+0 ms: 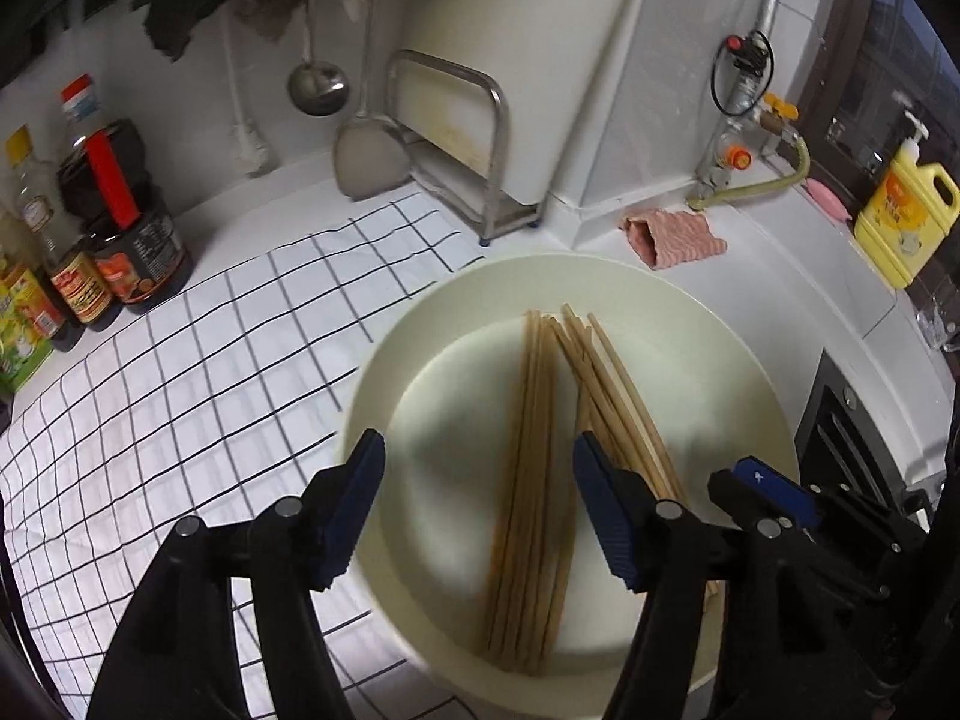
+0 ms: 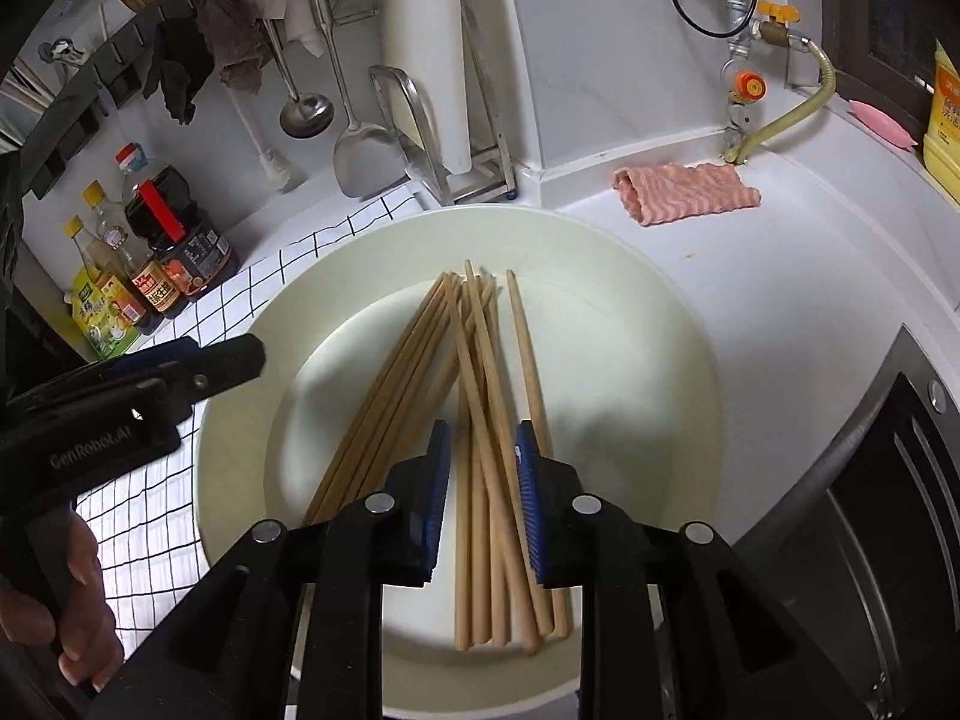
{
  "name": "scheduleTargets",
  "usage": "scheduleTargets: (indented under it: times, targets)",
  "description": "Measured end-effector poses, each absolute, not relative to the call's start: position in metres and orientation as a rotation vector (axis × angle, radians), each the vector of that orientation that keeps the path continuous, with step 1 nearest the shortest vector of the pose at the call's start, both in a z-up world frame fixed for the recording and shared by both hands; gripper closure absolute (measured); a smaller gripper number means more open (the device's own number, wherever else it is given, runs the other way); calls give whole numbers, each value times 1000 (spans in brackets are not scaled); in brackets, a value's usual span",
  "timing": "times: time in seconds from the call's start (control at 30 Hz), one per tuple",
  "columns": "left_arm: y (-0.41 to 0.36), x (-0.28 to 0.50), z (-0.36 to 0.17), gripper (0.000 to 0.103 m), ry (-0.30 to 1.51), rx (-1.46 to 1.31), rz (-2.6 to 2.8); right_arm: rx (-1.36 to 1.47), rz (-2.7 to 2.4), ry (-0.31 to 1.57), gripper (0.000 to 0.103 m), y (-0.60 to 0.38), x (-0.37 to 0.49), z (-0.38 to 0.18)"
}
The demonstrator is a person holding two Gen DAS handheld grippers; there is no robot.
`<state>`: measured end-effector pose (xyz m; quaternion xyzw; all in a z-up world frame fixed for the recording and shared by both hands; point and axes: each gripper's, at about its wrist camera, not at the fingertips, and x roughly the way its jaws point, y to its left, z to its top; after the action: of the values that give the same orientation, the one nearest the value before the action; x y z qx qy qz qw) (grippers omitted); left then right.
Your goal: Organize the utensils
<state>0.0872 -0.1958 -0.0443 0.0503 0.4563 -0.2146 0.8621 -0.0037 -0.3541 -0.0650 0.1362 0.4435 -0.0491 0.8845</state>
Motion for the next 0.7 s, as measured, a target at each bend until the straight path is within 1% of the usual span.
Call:
scheduleTargets:
  times: [0.1, 0.2, 0.7]
  targets:
    - [-184, 83, -38, 39, 948, 98, -444, 290, -103, 925, 82, -348, -9, -62]
    - [-173, 78, -34, 39, 945, 98, -443, 289, -101, 924, 79, -340, -14, -59]
    - [-127, 57, -11, 39, 901, 77, -450, 244, -96, 902, 79, -288, -37, -33]
